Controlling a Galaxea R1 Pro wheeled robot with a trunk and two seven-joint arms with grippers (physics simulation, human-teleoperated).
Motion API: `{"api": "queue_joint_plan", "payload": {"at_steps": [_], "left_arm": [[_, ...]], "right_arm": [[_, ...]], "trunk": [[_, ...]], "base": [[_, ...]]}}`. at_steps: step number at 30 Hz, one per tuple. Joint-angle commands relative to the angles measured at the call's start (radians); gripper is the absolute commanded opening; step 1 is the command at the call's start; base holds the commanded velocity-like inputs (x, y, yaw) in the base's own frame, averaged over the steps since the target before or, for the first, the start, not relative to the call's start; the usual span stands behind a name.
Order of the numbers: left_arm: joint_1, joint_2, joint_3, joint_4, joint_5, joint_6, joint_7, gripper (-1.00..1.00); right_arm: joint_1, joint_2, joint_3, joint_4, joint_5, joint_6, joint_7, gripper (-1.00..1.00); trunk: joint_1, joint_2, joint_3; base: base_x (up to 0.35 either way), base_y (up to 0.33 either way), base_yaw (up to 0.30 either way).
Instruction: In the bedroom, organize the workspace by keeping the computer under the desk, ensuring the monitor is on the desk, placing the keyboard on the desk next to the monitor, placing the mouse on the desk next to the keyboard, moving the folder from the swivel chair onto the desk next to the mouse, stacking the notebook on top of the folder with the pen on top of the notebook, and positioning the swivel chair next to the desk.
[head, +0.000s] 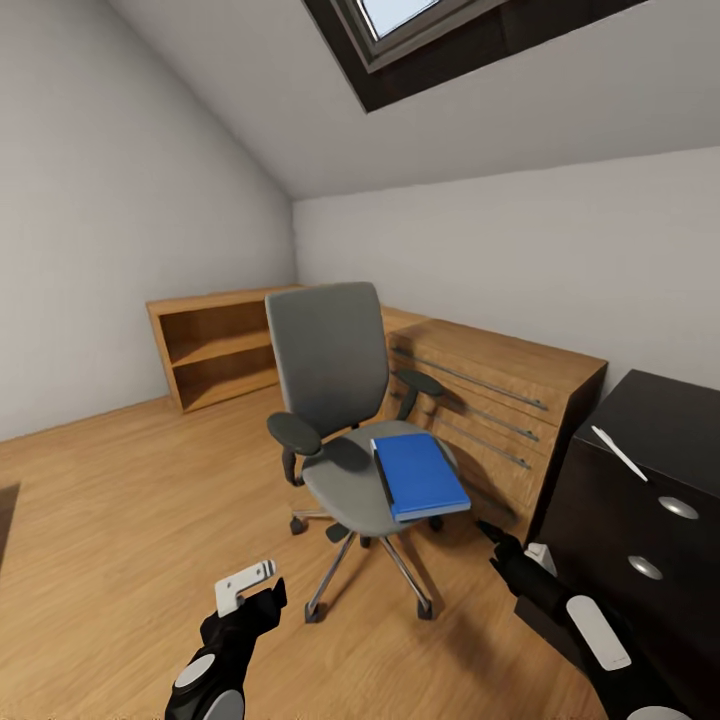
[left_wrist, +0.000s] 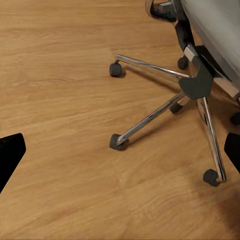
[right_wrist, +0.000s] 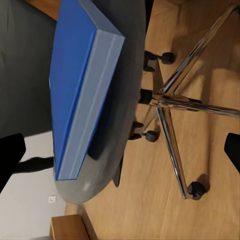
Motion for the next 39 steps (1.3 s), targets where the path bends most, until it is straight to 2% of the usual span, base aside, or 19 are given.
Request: {"api": "queue_joint_plan", "payload": {"at_steps": [1, 5, 8, 13, 14, 20, 30, 39], "left_arm": [[-0.001, 0.001, -0.002, -0.001, 0.004, 0.003, 0.007, 1.0], [-0.001, 0.0, -0.003, -0.001, 0.004, 0.003, 0.008, 1.0], [-0.001, -0.001, -0.009, 0.0, 0.003, 0.003, 0.009, 1.0], [-0.001, 0.0, -0.017, 0.0, 0.003, 0.003, 0.009, 1.0], [-0.001, 0.0, -0.018, 0.0, 0.003, 0.003, 0.009, 1.0], [-0.001, 0.0, -0.021, 0.01, 0.004, 0.003, 0.006, 1.0], [-0.001, 0.001, -0.022, 0.028, 0.004, 0.003, 0.003, 1.0], [-0.001, 0.0, -0.022, 0.029, 0.004, 0.003, 0.003, 1.0]], "right_arm": [[-0.001, 0.002, -0.003, 0.0, -0.003, 0.007, 0.001, 1.0], [-0.001, 0.002, -0.004, 0.0, 0.001, 0.008, 0.005, 1.0], [-0.001, 0.001, -0.004, -0.001, 0.017, 0.008, 0.033, 1.0], [-0.001, -0.001, -0.004, 0.001, 0.044, 0.008, 0.12, 1.0], [-0.001, -0.002, -0.005, 0.002, 0.05, 0.008, 0.149, 1.0], [-0.001, -0.005, -0.006, 0.008, 0.059, 0.008, 0.214, 1.0], [-0.001, -0.007, -0.007, 0.051, 0.062, 0.008, 0.254, 1.0], [-0.001, -0.016, -0.01, 0.062, 0.06, 0.008, 0.258, 1.0]], "trunk": [[0.004, -0.008, -0.004], [0.019, -0.036, -0.017], [0.031, -0.057, -0.026], [0.05, -0.092, -0.042], [0.05, -0.092, -0.042], [0.05, -0.092, -0.042], [0.05, -0.092, -0.042], [0.05, -0.092, -0.042]], "base": [[0.0, 0.0, 0.0], [0.0, 0.0, 0.0], [0.0, 0.0, 0.0], [0.0, 0.0, 0.0], [0.0, 0.0, 0.0], [0.0, 0.0, 0.0], [0.086, 0.0, 0.0], [0.145, 0.0, 0.0]]}}
